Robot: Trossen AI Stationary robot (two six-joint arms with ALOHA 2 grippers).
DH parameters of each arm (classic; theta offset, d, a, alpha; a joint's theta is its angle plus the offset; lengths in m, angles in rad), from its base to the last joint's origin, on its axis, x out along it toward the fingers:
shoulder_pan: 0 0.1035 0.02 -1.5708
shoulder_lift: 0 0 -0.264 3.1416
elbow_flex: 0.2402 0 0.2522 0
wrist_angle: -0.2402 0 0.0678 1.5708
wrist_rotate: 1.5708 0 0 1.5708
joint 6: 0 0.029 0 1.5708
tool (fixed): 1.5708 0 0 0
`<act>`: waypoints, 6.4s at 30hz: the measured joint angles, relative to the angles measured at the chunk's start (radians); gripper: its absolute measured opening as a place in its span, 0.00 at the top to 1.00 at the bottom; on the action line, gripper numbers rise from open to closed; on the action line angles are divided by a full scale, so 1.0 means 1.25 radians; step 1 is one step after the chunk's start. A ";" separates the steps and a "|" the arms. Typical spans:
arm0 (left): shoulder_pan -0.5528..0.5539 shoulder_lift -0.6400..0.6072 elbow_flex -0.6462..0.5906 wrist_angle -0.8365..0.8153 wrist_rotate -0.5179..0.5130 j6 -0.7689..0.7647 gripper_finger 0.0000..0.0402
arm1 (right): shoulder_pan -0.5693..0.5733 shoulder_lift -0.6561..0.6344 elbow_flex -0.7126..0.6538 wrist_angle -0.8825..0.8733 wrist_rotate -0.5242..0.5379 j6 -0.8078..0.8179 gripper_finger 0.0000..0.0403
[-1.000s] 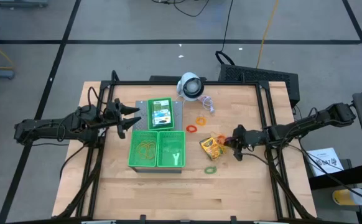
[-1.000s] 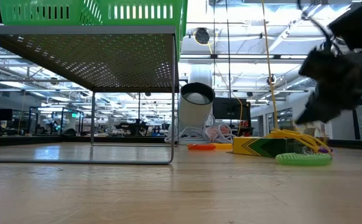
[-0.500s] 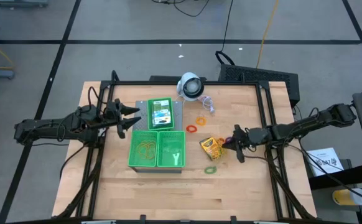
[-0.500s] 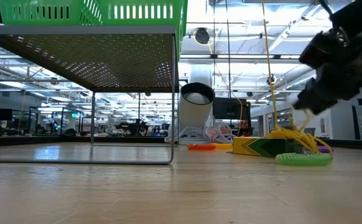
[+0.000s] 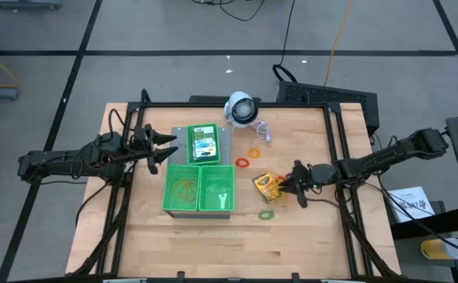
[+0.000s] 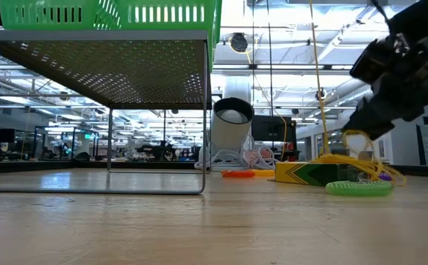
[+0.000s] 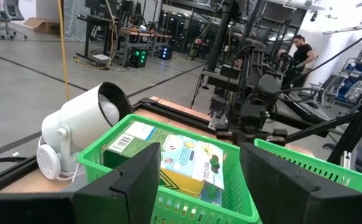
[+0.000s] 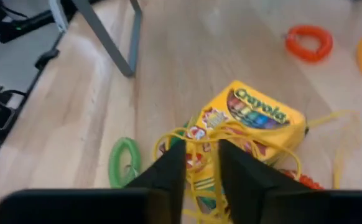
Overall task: Pick & Place Office Desk Supplies
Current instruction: Put the yellow rubber band into the bottom left green basket on the shelf
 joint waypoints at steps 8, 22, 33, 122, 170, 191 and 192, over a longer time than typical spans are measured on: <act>0.000 0.000 0.000 0.005 0.000 0.000 0.43 | 0.000 0.174 -0.001 0.140 -0.003 0.030 0.58; 0.000 0.000 0.000 0.004 0.000 -0.005 0.43 | -0.002 0.221 0.000 0.161 -0.048 0.028 0.59; 0.000 0.000 0.000 0.004 0.000 -0.006 0.43 | -0.016 0.119 -0.001 0.042 -0.047 -0.016 0.63; -0.203 0.972 0.692 0.199 0.071 0.235 0.43 | -0.024 0.333 0.337 0.727 -0.110 -0.587 1.00; -0.535 0.590 0.620 -0.533 -0.557 -0.373 0.99 | -0.024 -0.146 -0.002 0.532 -0.102 -0.390 0.69; -0.569 0.590 0.530 -0.529 -0.600 -0.678 0.74 | -0.024 -0.153 -0.007 0.529 -0.107 -0.389 0.72; -0.569 0.590 0.530 -0.529 -0.599 -0.683 0.70 | -0.024 -0.153 -0.007 0.529 -0.107 -0.389 0.72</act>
